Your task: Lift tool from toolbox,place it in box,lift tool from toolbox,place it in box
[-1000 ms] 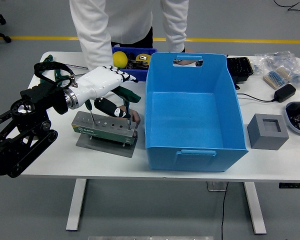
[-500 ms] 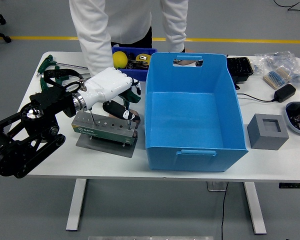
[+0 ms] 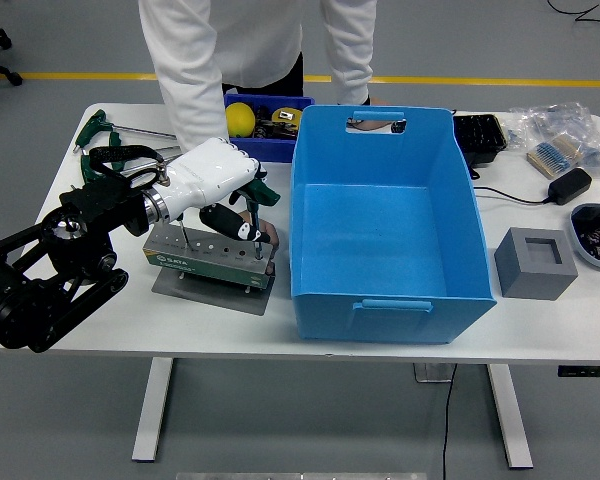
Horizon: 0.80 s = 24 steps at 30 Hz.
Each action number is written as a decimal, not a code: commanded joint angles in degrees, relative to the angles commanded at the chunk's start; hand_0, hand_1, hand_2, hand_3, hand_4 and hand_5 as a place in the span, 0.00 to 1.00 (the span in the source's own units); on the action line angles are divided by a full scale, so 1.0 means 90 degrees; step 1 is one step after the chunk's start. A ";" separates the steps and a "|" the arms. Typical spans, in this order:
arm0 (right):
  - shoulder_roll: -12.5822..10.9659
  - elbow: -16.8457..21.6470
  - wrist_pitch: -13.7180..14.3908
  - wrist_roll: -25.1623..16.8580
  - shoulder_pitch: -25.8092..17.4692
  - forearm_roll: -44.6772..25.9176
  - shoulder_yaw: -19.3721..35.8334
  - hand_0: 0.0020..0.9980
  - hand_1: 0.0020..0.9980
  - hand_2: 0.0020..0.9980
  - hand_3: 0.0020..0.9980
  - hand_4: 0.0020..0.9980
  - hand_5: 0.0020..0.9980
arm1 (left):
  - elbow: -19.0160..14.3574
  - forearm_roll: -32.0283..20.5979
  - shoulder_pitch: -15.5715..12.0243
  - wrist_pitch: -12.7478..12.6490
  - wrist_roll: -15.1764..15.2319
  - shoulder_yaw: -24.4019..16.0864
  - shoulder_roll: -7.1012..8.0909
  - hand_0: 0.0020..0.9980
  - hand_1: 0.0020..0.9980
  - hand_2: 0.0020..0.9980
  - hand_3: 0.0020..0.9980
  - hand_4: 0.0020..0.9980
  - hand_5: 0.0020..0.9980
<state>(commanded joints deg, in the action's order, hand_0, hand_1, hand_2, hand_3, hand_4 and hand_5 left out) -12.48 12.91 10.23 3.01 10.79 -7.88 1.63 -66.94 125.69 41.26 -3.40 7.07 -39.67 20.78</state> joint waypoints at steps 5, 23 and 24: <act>-0.0007 0.0001 -0.0002 0.0004 0.0004 0.0012 0.0003 0.73 0.70 0.75 0.59 0.83 0.72 | 0.0096 -0.0103 0.0023 -0.0118 0.0033 0.0033 -0.0012 0.33 0.17 0.20 0.28 1.00 0.62; -0.0016 -0.0003 -0.0005 -0.0024 0.0053 -0.0099 -0.0062 0.73 0.70 0.75 0.59 0.83 0.72 | 0.0451 -0.0546 0.0053 -0.0334 0.0049 0.0126 -0.0031 0.20 0.03 0.07 0.08 1.00 0.67; -0.0017 -0.0004 -0.0005 -0.0026 0.0052 -0.0101 -0.0062 0.73 0.70 0.75 0.59 0.83 0.72 | 0.0450 -0.0574 0.0049 -0.0333 0.0045 0.0123 -0.0025 0.20 0.03 0.07 0.08 1.00 0.67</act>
<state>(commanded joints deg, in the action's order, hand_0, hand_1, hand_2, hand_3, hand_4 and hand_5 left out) -12.63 12.87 10.18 2.78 11.26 -8.79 1.07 -62.89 120.53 41.70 -6.40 7.48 -38.57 20.55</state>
